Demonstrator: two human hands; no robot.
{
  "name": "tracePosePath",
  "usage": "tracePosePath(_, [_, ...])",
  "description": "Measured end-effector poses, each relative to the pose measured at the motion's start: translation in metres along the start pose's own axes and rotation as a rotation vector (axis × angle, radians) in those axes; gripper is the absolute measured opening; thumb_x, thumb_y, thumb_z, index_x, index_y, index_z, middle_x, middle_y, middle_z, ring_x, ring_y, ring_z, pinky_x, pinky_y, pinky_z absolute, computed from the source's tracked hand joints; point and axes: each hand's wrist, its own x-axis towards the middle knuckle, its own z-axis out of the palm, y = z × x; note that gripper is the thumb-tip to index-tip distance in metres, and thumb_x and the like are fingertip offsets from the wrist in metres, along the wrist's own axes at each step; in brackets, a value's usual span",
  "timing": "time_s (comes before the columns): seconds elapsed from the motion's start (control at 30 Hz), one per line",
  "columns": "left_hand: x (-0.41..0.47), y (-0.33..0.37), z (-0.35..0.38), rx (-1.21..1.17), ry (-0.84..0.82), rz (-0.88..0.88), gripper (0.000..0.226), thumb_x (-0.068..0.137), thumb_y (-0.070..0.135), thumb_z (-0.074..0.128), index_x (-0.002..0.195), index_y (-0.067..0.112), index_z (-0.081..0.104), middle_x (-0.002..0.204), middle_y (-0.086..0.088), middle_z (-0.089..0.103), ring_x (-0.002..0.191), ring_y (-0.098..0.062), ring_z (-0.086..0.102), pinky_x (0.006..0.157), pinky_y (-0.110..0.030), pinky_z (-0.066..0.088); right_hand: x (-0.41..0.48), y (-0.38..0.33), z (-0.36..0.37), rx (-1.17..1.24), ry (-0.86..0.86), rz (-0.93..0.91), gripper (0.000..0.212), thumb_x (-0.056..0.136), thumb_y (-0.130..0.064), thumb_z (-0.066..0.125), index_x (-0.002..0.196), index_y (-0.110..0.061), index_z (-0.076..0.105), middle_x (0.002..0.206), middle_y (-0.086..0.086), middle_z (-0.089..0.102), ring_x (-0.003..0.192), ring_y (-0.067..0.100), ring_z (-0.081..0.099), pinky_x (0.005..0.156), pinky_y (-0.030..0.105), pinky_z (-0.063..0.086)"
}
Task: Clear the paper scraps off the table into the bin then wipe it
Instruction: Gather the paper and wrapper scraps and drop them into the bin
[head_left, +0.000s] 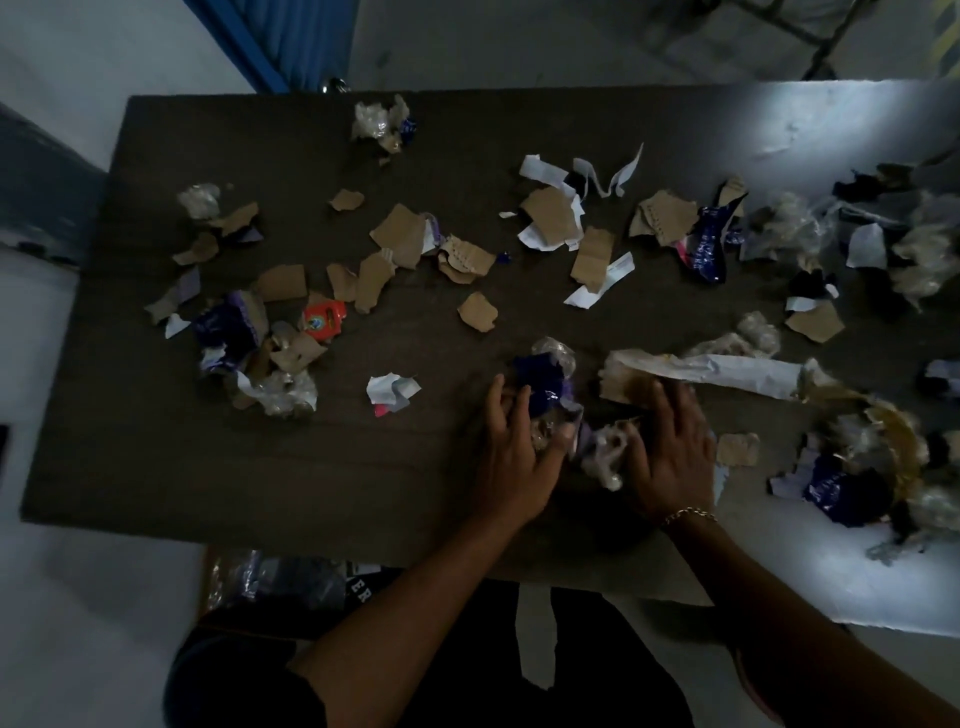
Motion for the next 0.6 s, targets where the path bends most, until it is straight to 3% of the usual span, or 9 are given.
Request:
tracePosePath(0.13, [0.009,-0.014,-0.016,-0.128,0.035,-0.013,0.080,0.090,0.076,0.032,0.159,0.034,0.030,0.167,0.020,0.006,0.149,-0.018,0.033,0.113,-0.049,0.044,0.002,0.006,0.012,-0.127,0.002,-0.021,0.073,0.099,-0.061,0.025,0.162,-0.026,0.017,0.171,0.003,0.011,0.158,0.019,0.004,0.126,0.047,0.009])
tracePosePath(0.3, [0.019,-0.040,-0.052,0.114,0.328,0.080,0.064,0.100,0.061,0.034,0.151,0.025,0.047,0.163,0.001,0.036,0.149,-0.018,0.029,0.115,-0.034,0.025,0.000,0.004,0.014,-0.119,0.059,-0.036,0.068,0.103,-0.057,0.019,0.161,-0.022,0.026,0.169,0.002,0.019,0.157,0.016,0.008,0.126,0.043,0.009])
tracePosePath(0.43, [0.040,-0.082,-0.084,0.130,0.516,-0.084,0.068,0.099,0.062,0.029,0.156,0.026,0.040,0.171,-0.002,0.022,0.156,-0.023,0.020,0.123,-0.047,0.023,-0.001,0.001,0.013,-0.090,0.071,-0.068,0.065,0.104,-0.054,0.016,0.159,-0.021,0.028,0.168,0.001,0.021,0.158,0.015,0.009,0.127,0.043,0.009])
tracePosePath(0.5, [0.051,-0.095,-0.093,0.145,0.494,-0.194,0.072,0.099,0.061,0.024,0.161,0.025,0.029,0.173,-0.002,0.013,0.158,-0.022,0.012,0.127,-0.051,0.016,-0.003,0.001,0.012,-0.077,0.082,-0.061,0.064,0.104,-0.052,0.022,0.159,-0.021,0.031,0.168,0.004,0.024,0.157,0.021,0.014,0.125,0.045,0.012])
tracePosePath(0.6, [0.060,-0.097,-0.085,0.180,0.362,-0.194,0.077,0.099,0.066,0.016,0.165,0.025,0.013,0.174,0.001,0.004,0.159,-0.014,-0.001,0.130,-0.049,0.007,-0.004,0.003,0.013,-0.025,0.130,-0.010,0.063,0.101,-0.056,0.026,0.151,-0.020,0.041,0.158,0.010,0.034,0.148,0.032,0.029,0.120,0.052,0.023])
